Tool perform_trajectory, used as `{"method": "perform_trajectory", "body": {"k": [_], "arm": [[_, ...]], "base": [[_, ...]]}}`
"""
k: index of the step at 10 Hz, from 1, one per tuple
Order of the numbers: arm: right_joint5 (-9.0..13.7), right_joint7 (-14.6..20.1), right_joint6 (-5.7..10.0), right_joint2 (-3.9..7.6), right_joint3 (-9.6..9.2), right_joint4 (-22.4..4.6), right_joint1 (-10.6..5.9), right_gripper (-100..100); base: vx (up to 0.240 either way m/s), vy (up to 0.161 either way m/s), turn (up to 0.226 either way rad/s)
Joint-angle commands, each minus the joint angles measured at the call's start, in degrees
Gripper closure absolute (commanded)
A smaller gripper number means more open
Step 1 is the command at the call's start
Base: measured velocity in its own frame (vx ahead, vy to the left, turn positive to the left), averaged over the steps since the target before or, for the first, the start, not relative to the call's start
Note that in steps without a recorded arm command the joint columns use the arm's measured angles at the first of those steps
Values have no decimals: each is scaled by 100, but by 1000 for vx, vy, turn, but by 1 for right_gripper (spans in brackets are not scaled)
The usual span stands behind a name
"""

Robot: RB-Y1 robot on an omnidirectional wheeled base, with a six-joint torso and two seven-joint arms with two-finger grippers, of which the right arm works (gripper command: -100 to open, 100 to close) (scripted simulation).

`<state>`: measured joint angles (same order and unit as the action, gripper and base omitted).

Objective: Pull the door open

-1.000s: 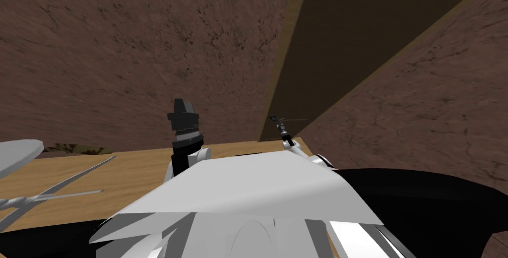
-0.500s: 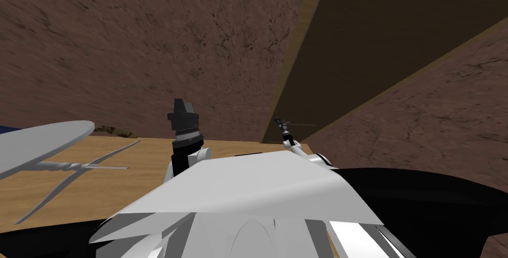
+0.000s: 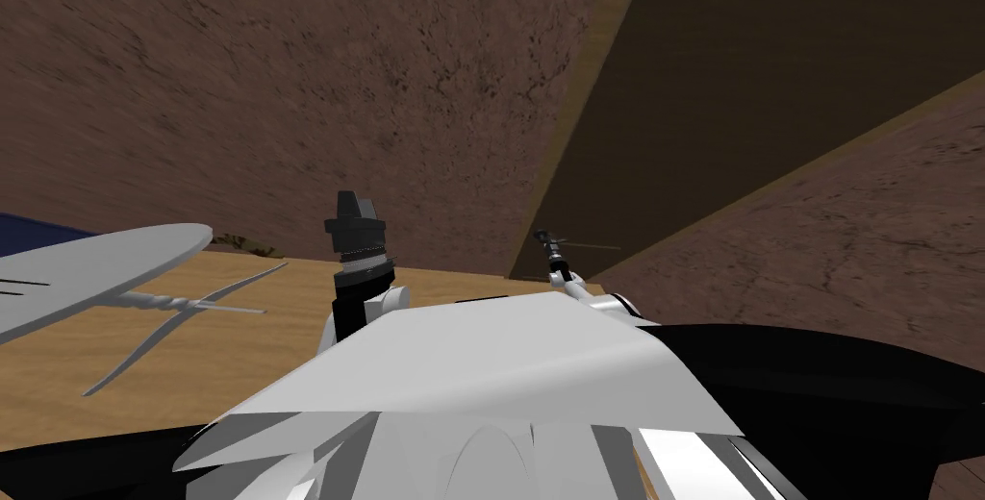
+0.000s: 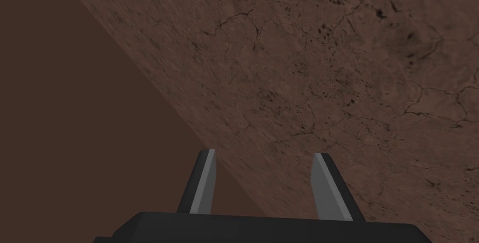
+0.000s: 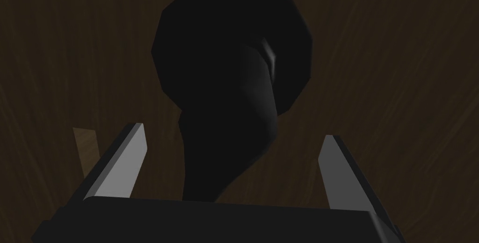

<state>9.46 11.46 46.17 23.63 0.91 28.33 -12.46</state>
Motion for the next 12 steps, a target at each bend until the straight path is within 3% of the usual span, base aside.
{"method": "perform_trajectory", "body": {"k": [1,6,12], "arm": [[-2,4,-9,2,-8,15,9,100],[-2,4,-9,2,-8,15,9,100],[-381,453,271,154,-249,-45,72,100]], "base": [[0,4,-49],[-1,2,-4],[-179,-52,73]]}}
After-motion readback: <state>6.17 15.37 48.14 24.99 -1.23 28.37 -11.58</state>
